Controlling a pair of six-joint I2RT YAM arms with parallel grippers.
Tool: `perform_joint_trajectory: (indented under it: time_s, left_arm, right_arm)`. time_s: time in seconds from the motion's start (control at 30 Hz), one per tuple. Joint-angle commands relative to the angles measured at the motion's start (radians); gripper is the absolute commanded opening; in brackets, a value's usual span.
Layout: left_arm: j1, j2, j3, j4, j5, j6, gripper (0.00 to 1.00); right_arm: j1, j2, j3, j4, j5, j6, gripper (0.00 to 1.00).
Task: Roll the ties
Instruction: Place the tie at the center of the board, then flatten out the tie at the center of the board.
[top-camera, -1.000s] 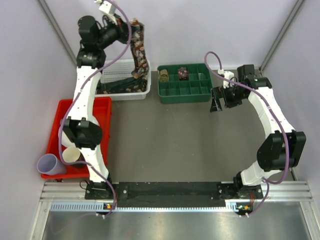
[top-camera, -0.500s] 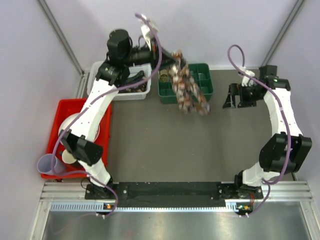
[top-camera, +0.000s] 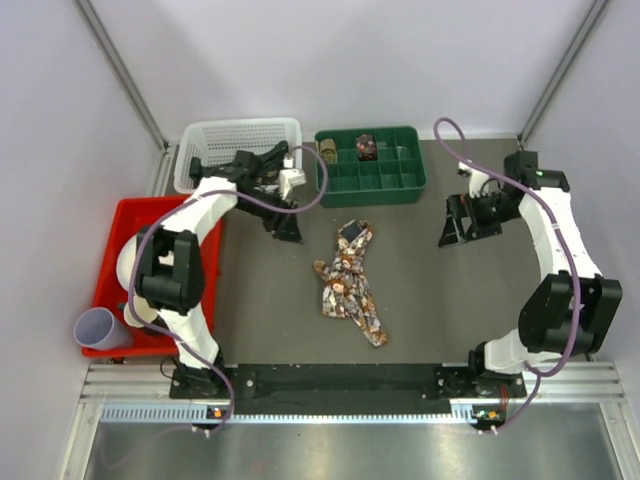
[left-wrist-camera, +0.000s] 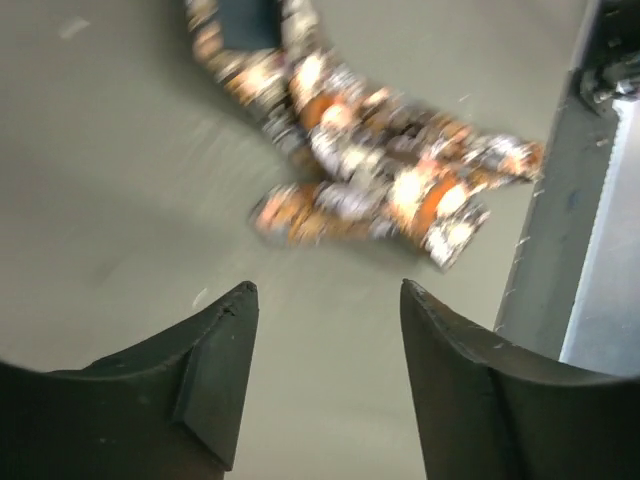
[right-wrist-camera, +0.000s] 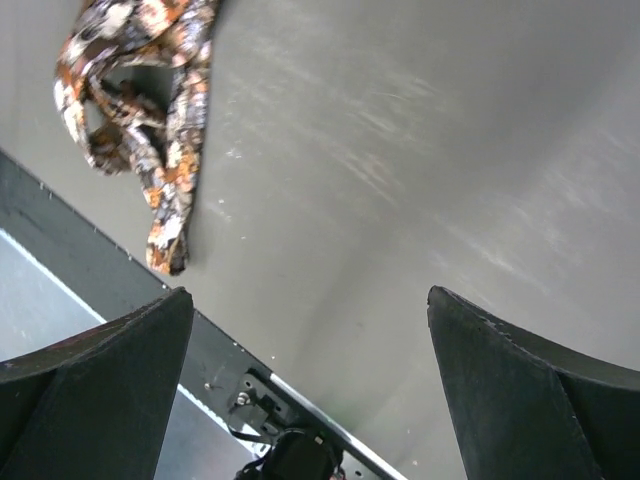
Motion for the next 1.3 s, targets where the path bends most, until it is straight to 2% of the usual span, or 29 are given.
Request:
perform_joint_trajectory:
  time_s: [0.0,0.2,0.37,0.57,0.63,0.7,0.8,0.97,1.07,1.17,1.2,1.27]
  left_arm:
    - [0.049,-0.097,-0.064,-0.110,-0.009,0.238,0.67]
    - [0.024,-0.201,-0.222,0.052,-0.033,0.223,0.70]
    - [0.015,-0.279,-0.330,0.155,-0.041,0.207,0.72]
    - [0.061,-0.308,-0.290,0.151,-0.042,0.152,0.77]
    - [0.076,-0.298,-0.264,0.115,-0.039,0.161,0.77]
    - [0.084,-0.281,-0.253,0.109,-0.046,0.178,0.82]
    - [0.089,-0.264,-0.247,0.114,-0.050,0.177,0.82]
    - [0.092,-0.261,-0.243,0.123,-0.069,0.175,0.82]
    - [0.092,-0.261,-0.236,0.117,-0.069,0.172,0.82]
    - [0.092,-0.258,-0.233,0.121,-0.075,0.171,0.82]
    - [0.092,-0.252,-0.232,0.123,-0.078,0.171,0.82]
    - [0.092,-0.246,-0.229,0.120,-0.072,0.178,0.82]
  right_arm:
    - [0.094,-0.027,-0.008,0.013,-0.003,-0.024,0.99]
    - [0.253,-0.019,-0.113,0.236,-0.005,0.183,0.98]
    - [0.347,0.105,-0.032,0.360,0.006,0.264,0.93]
    - [0.416,0.320,0.179,0.463,0.032,0.239,0.91]
    - [0.436,0.398,0.251,0.464,0.007,0.231,0.88]
    - [0.450,0.432,0.270,0.485,-0.019,0.226,0.83]
    - [0.485,0.478,0.262,0.492,-0.037,0.219,0.78]
    - [0.519,0.528,0.224,0.567,0.030,0.231,0.73]
    - [0.522,0.553,0.223,0.584,0.081,0.228,0.63]
    - [0.522,0.559,0.221,0.594,0.115,0.225,0.42]
    - [0.520,0.556,0.222,0.590,0.116,0.220,0.25]
    - [0.522,0.547,0.221,0.581,0.124,0.214,0.00]
